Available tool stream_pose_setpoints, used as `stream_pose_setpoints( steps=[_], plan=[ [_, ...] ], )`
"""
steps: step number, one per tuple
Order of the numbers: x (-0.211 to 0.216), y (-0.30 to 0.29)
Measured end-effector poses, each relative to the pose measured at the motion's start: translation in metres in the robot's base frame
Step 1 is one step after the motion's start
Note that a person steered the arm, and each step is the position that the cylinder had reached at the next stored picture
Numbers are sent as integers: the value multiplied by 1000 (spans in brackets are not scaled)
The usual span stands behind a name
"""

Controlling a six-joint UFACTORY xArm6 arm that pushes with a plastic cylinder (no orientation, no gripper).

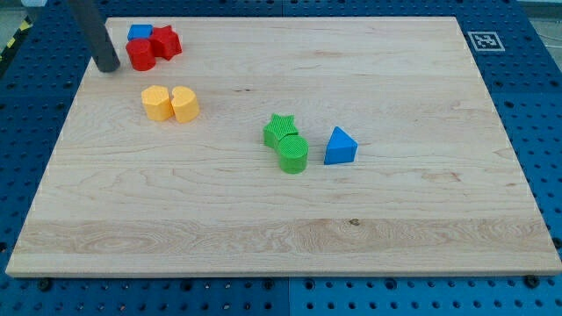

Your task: Push the blue cube along with the blue star towards down

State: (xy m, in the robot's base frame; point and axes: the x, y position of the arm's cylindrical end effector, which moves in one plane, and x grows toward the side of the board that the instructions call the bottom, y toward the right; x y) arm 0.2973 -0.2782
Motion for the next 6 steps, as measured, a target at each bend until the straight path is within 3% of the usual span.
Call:
stream_pose_setpoints(
  steps=[1, 6],
  plan=[
    [-36, -21],
    [-51, 41]
  ],
)
